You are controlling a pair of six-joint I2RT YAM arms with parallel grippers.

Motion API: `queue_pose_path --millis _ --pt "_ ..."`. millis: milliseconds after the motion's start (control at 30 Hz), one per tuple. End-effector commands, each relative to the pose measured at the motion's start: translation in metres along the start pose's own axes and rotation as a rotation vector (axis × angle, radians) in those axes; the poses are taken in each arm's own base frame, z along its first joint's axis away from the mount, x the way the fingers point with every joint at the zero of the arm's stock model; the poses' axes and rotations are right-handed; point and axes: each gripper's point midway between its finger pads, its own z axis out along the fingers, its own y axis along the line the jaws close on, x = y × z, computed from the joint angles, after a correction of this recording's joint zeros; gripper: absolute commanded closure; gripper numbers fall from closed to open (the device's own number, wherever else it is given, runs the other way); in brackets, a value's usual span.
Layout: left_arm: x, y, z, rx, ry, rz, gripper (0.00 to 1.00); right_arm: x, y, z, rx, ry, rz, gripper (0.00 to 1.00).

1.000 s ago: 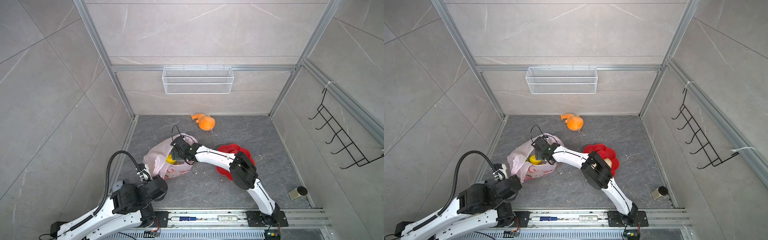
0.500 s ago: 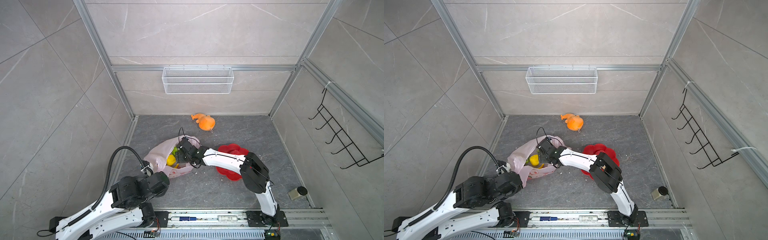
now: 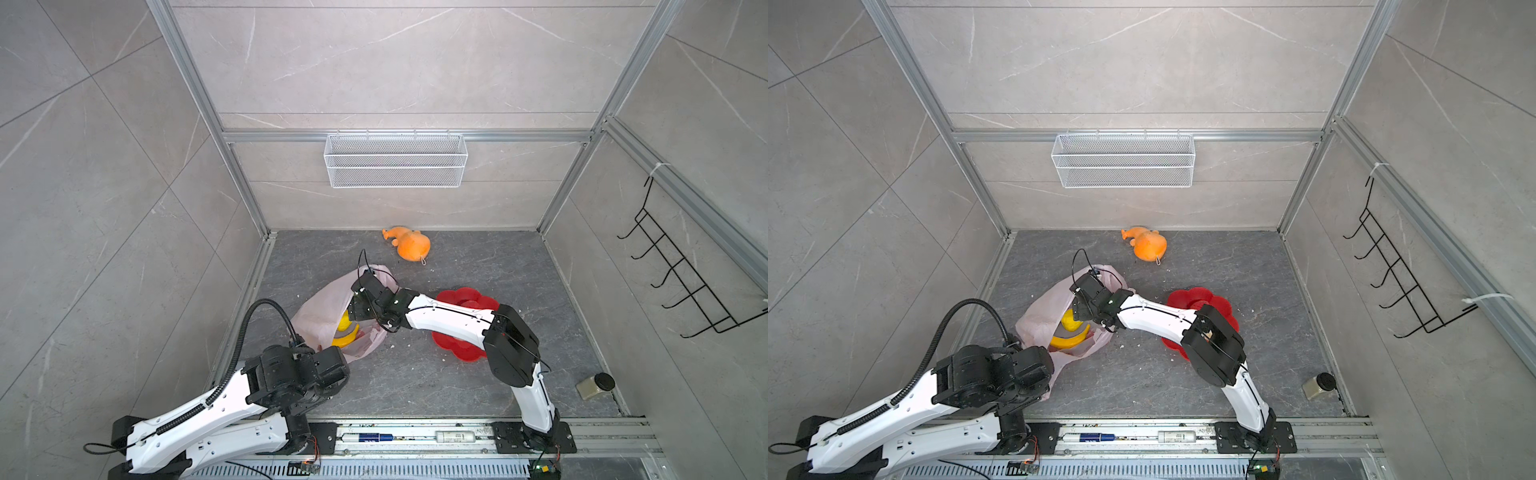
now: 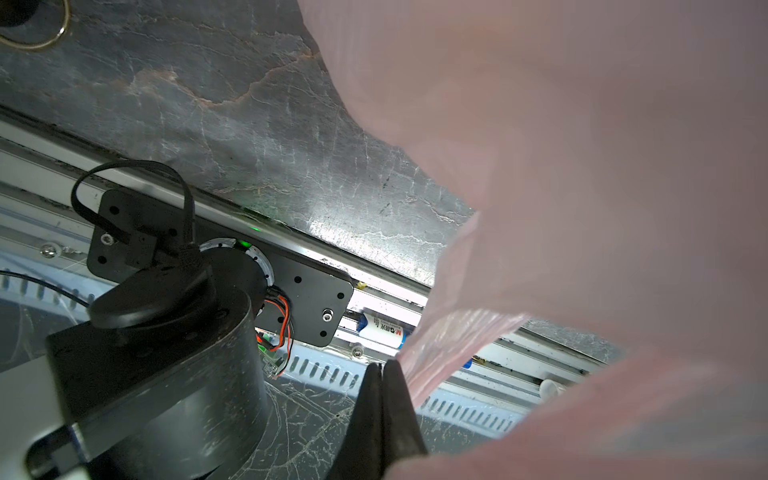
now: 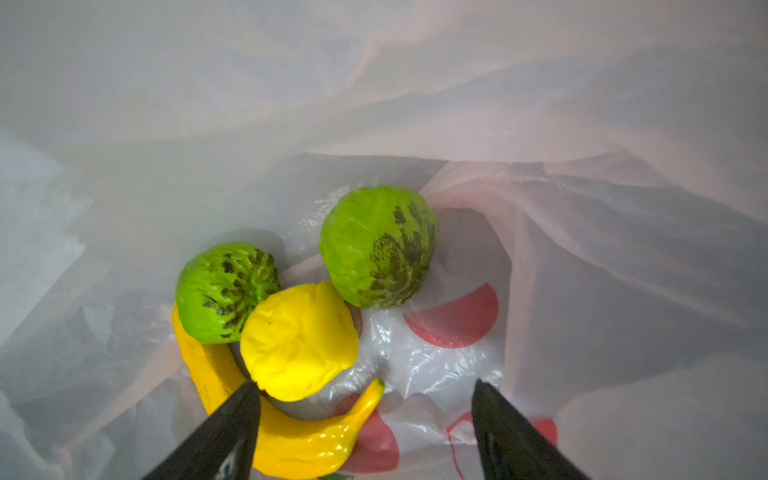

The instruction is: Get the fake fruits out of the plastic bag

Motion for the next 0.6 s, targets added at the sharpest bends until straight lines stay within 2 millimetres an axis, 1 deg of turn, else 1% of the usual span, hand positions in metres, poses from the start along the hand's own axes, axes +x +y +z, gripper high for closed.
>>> queue_pose_path --millis 0,100,233,400,567 --pt "0.004 0.011 0.004 -0.053 0.010 -0.002 1.00 -0.010 0.002 0.013 0.002 -0.030 0.000 0.18" --pt "0.002 0.011 0.005 -0.045 -0.011 0.000 1.00 -0.011 0.004 0.020 -0.006 -0.010 0.008 0.18" --pt "-0.002 0.005 0.006 -0.016 -0.048 0.014 1.00 -0.011 0.008 0.028 -0.004 0.003 0.016 0.18" --pt "-0.002 -0.007 0.013 0.015 -0.068 0.036 1.00 -0.011 0.007 0.041 0.015 0.014 0.039 0.18" --pt "-0.002 -0.011 0.019 0.038 -0.088 0.043 1.00 -0.008 0.006 0.055 0.040 0.038 0.056 0.18"
